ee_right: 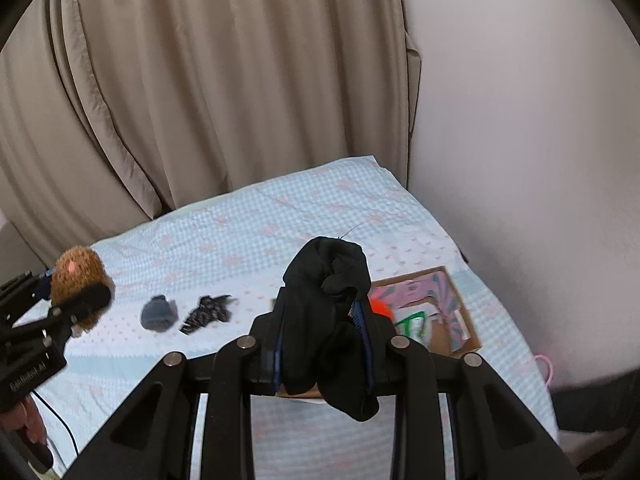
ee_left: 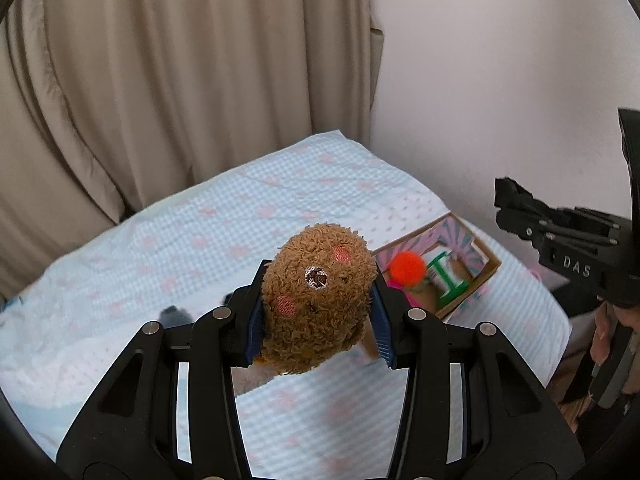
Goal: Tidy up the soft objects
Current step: 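Carry plush toy and black socks over the box and lower them inside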
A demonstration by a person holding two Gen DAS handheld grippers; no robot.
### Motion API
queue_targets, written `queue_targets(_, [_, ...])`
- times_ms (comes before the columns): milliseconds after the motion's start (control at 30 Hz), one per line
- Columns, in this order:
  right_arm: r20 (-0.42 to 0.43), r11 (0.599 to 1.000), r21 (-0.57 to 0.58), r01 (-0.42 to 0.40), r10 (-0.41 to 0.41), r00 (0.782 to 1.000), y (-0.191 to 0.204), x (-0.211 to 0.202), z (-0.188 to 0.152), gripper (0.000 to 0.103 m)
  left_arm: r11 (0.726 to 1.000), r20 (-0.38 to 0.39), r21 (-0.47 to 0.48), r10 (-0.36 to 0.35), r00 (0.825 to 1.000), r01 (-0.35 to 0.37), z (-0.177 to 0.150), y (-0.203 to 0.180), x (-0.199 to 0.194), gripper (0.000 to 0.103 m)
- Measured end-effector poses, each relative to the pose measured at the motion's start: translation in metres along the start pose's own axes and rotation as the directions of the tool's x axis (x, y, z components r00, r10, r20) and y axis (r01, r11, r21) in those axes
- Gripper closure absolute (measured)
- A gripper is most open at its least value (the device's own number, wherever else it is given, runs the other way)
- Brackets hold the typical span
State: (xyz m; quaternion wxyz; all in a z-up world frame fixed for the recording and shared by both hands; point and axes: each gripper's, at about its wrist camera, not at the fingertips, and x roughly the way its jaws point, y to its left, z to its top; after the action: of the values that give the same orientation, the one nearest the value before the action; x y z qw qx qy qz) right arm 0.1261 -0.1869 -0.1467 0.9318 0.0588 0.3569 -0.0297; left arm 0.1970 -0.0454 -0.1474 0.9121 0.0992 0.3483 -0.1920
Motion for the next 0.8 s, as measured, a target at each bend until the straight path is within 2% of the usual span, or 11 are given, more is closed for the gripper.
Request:
queue_targets(133, [-0.023, 1.0, -0.006, -0.019, 0.019, 1.0, -0.042, 0.013, 0.003, 0.076, 1.0, -0.021, -0.012, -0.001, 1.0, 0.001, 0.013, -0.037, 0.032, 0.062])
queue_targets(467, [-0.15, 0.998, 0.041, -0.047, 0.053, 0.987, -0.124, 0.093, 0.01, 0.076, 0.999, -0.164, 0.01, -0.039, 0.986, 0.041, 0.03, -0.1, 0.15, 0.062])
queue_targets(633, [-0.226, 0.994, 0.089, -0.063, 0.082, 0.971, -0.15, 0.14, 0.014, 0.076, 0.998, -0.218, 0.029, -0.04, 0.975, 0.048, 0.039, -0.113, 0.201, 0.062])
queue_targets(800, [-0.326, 0.987, 0.146, -0.066, 0.111, 0.939, -0.17, 0.193, 0.009, 0.076, 0.997, -0.319, 0.057, -0.029, 0.947, 0.05, 0.029, -0.124, 0.258, 0.062])
